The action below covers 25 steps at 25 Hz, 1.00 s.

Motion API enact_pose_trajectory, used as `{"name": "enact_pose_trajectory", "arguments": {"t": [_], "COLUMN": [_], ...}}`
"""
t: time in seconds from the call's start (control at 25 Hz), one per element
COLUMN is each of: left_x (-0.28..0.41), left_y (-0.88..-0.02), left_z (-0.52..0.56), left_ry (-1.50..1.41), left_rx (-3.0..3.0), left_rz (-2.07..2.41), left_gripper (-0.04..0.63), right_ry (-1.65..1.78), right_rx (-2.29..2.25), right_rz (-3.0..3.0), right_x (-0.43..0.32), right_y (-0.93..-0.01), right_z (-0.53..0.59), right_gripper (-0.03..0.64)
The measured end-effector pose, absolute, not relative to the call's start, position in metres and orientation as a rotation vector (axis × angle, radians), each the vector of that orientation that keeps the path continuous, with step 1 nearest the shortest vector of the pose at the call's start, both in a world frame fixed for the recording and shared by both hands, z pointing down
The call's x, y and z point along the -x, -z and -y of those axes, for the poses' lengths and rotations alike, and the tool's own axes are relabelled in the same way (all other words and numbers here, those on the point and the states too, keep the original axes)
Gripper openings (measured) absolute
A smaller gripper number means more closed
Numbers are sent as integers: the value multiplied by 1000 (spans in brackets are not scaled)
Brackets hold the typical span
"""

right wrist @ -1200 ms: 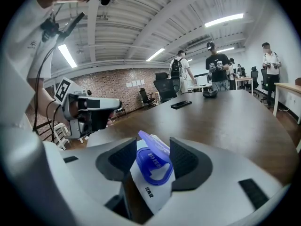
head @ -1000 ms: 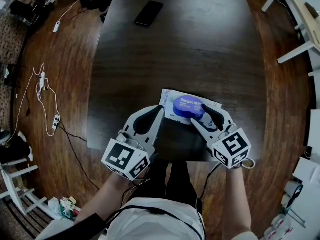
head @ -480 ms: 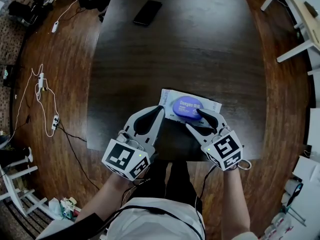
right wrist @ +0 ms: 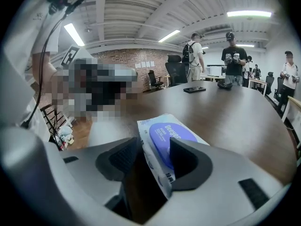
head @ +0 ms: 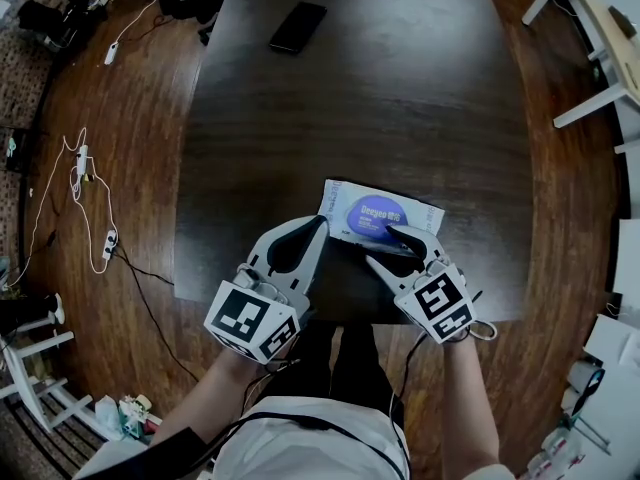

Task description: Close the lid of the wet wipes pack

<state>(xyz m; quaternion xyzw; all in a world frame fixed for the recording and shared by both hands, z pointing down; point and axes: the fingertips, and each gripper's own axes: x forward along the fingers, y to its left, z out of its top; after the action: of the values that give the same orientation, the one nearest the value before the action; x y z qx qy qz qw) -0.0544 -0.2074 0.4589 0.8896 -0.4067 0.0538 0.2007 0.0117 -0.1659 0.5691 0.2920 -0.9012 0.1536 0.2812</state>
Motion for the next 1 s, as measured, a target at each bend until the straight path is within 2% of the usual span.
{"name": "enact_pose_trajectory", "arguments": {"t": [0.72,1.0], "left_x": [64,66], "left_y": [-454,-400], "left_z": [199,197], "left_ry": [-108,-91], "left_rx": [-2505,-2545], "left_rz": [1181,1206], "left_gripper": [2,2], "right_ry": [-389,-424], "right_rx": [-718,-917], "right_rz": [2342,2475], "right_x": [-8,-25], "right_y": [-589,-521], "right_z": [162,162], "right_gripper": [207,207]}}
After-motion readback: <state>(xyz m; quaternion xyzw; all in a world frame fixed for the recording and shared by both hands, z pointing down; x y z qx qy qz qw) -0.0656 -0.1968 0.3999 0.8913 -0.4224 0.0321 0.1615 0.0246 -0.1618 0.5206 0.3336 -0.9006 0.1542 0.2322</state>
